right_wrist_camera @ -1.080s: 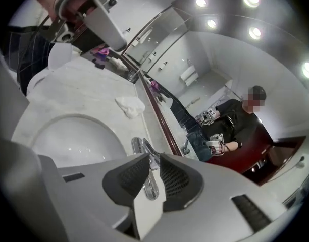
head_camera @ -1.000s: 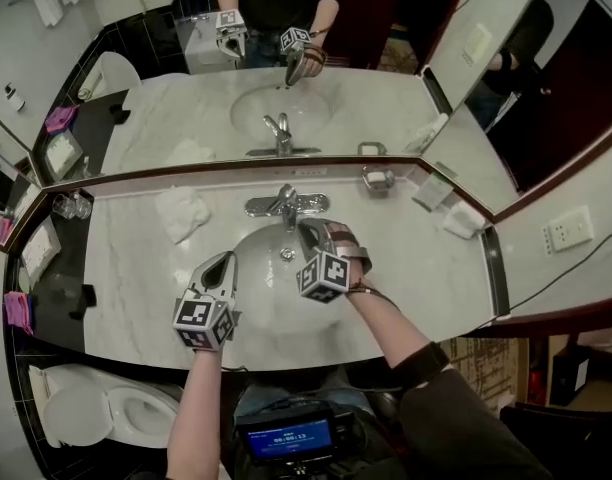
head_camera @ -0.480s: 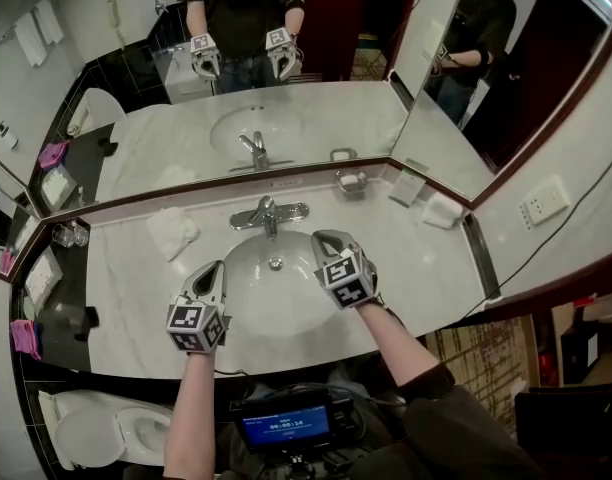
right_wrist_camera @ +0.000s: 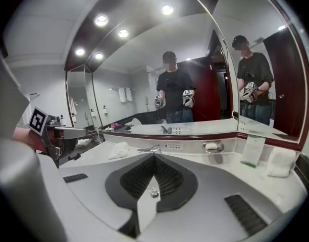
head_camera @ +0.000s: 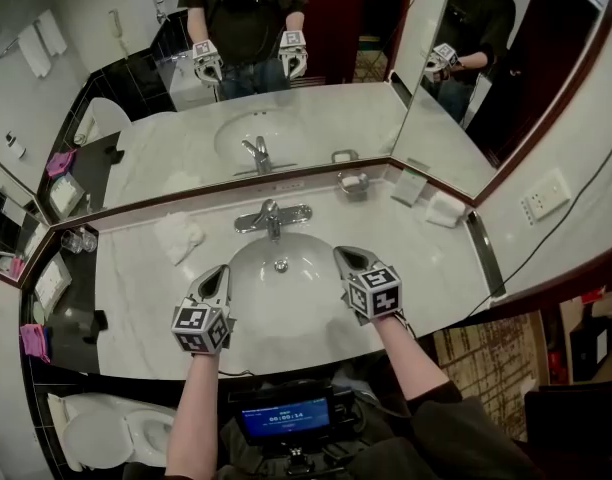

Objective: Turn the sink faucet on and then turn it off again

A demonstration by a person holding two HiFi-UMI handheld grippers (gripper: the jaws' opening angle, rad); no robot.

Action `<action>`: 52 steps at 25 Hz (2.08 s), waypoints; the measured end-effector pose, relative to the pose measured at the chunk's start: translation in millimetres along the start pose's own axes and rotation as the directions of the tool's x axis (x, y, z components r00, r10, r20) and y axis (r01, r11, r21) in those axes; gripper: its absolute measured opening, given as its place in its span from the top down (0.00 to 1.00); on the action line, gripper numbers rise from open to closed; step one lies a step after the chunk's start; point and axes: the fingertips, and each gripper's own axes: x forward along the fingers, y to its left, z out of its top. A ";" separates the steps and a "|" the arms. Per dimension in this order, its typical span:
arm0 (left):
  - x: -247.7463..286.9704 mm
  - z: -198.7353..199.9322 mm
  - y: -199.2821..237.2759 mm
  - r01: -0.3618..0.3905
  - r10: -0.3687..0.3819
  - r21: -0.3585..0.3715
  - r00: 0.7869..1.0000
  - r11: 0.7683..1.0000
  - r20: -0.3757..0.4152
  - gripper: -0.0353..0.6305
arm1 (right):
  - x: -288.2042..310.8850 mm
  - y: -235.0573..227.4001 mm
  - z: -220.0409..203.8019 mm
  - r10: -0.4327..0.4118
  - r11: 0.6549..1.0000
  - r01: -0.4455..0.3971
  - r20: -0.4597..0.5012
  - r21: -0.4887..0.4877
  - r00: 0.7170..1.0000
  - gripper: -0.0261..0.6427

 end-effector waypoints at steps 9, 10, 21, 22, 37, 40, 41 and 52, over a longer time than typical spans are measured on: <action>0.6 -3.9 -12.9 0.034 -0.034 0.010 0.999 0.999 -0.009 0.95 | -1.5 -3.9 -22.1 -0.003 1.000 0.004 -0.030 0.007 1.000 0.93; 0.7 -4.9 -11.9 0.028 -0.028 0.009 1.000 1.000 -0.009 0.95 | -0.7 -3.8 -23.4 -0.004 1.000 0.004 -0.034 -0.001 0.999 0.93; 1.8 -7.4 -6.5 -0.011 0.011 0.008 1.000 1.000 -0.011 0.95 | 20.5 12.6 -13.9 -0.063 0.928 0.034 -0.066 -0.370 0.996 0.93; 2.4 -7.1 -5.9 -0.014 0.014 0.007 1.000 1.000 -0.011 0.95 | 25.4 15.7 -12.7 -0.069 0.901 0.036 -0.061 -0.432 0.996 0.92; 28.2 -21.8 9.4 -0.042 0.042 -0.032 0.999 0.999 -0.008 0.95 | 141.4 63.8 2.2 -0.024 0.375 -0.095 -0.112 -0.922 0.993 0.64; 35.8 -28.0 14.4 -0.049 0.049 -0.040 0.999 0.998 -0.010 0.95 | 168.4 68.7 -0.9 -0.014 0.294 -0.115 -0.125 -0.949 0.992 0.64; 38.7 -30.6 16.3 -0.051 0.050 -0.042 0.999 0.998 -0.012 0.95 | 177.1 70.6 -2.4 -0.009 0.268 -0.121 -0.128 -0.956 0.992 0.64; 63.8 -54.0 30.8 -0.058 0.058 -0.074 0.998 0.996 -0.001 0.95 | 255.1 78.4 -31.0 0.027 0.033 -0.165 -0.164 -0.986 0.986 0.64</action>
